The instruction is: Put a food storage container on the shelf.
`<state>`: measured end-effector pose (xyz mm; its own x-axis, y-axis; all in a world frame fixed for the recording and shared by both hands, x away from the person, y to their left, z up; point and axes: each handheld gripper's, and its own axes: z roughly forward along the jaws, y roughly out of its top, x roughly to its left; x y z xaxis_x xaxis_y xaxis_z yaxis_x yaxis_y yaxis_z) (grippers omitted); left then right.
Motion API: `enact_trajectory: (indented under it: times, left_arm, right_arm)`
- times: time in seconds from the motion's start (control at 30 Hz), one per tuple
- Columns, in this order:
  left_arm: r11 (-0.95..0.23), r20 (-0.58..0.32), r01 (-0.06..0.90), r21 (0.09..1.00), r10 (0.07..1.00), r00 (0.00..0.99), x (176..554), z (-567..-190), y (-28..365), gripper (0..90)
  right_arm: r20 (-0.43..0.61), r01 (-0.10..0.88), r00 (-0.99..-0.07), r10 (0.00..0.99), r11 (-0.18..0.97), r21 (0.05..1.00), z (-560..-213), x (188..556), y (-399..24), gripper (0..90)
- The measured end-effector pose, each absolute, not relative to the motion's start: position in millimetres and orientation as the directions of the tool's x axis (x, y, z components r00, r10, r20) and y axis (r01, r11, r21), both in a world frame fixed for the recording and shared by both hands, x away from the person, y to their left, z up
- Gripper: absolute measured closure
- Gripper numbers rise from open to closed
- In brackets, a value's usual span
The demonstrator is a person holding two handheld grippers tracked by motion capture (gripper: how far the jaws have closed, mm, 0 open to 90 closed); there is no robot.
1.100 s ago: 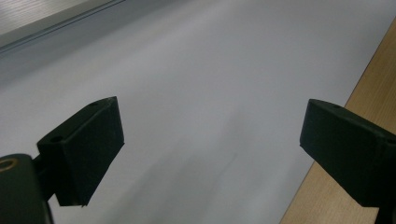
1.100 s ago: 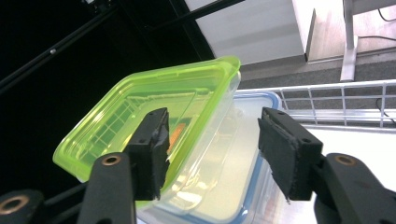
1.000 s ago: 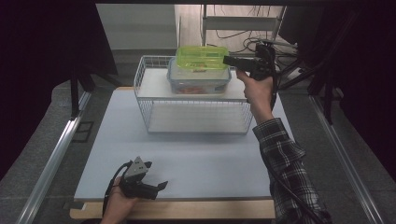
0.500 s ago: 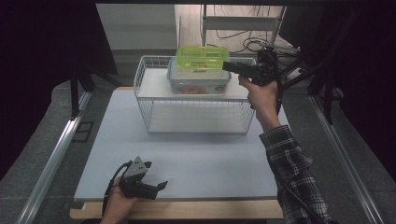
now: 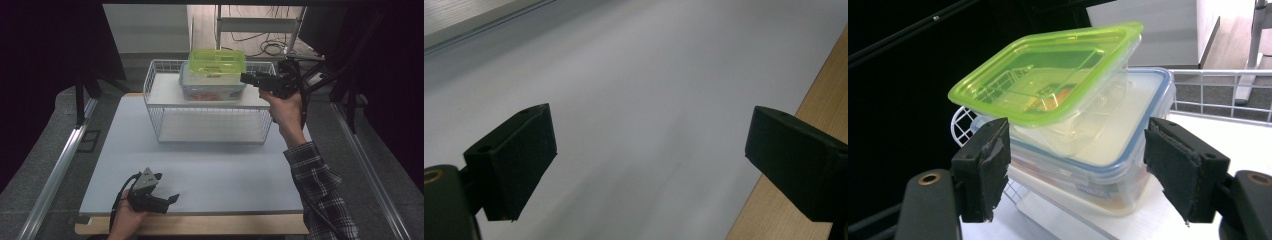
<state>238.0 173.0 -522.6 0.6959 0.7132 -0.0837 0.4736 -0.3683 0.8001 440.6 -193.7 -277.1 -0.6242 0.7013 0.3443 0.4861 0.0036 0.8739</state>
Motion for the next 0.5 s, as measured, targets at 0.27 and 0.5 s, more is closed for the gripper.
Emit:
enact_trajectory:
  times: [0.27, 0.5]
  left_arm:
    - [-0.369, -0.083, 0.474, 0.800, 0.714, 0.696, 237.7, -523.1, 172.6, 6.2]
    - [-0.371, -0.081, 0.473, 0.799, 0.713, 0.697, 237.5, -522.8, 172.7, 6.2]
  right_arm:
    - [0.317, 0.475, -0.640, 0.700, 0.036, 0.879, -284.7, 436.4, -199.9, 22.8]
    - [0.292, 0.465, -0.649, 0.703, 0.062, 0.883, -289.5, 431.7, -202.7, 18.9]
